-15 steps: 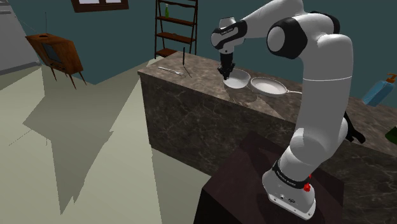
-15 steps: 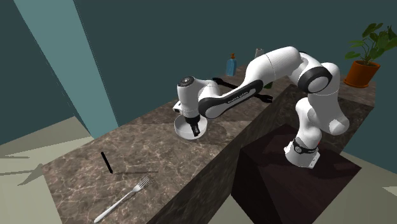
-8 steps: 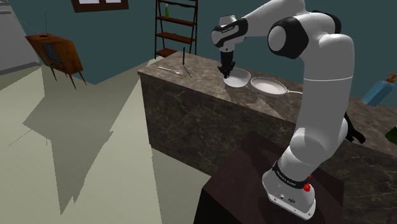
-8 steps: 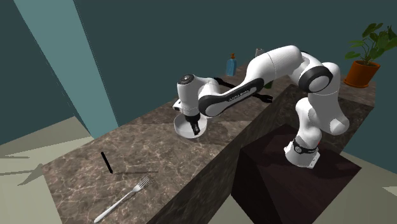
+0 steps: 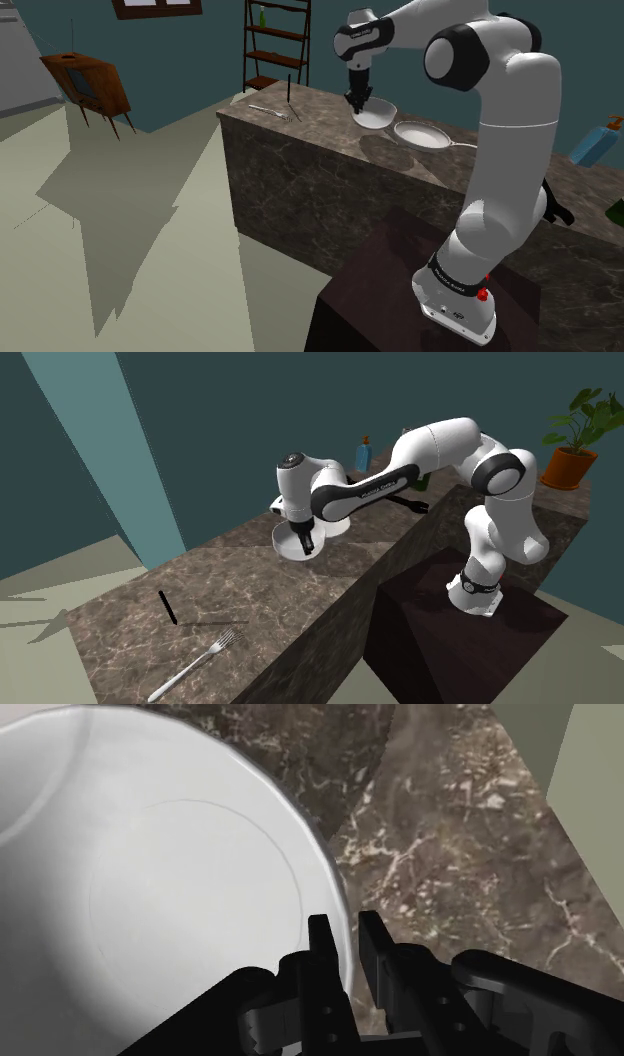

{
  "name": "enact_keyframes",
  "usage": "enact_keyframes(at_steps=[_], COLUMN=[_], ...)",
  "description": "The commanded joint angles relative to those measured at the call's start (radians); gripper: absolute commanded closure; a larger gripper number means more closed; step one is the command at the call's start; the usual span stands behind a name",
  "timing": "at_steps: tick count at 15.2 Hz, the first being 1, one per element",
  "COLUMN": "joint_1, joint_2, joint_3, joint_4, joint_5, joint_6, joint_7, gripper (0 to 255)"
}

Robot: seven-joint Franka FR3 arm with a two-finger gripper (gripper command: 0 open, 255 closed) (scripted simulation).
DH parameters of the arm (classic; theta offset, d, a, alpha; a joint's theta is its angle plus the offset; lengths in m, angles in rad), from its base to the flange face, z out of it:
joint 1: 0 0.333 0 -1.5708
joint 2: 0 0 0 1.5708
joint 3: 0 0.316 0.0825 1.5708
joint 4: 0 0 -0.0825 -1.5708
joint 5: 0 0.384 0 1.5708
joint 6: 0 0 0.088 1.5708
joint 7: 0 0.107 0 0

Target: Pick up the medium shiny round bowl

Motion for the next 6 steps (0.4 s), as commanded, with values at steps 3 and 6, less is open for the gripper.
enact_keyframes(at_steps=[3, 6], joint_1=[0.001, 0.001], joint_2=[-0.013, -0.014], joint_3=[-0.002, -0.002], joint_4=[0.038, 0.051], joint_5=[-0.003, -0.004], joint_6=[-0.050, -0.064], joint_7=[-0.003, -0.004], gripper=[255, 255])
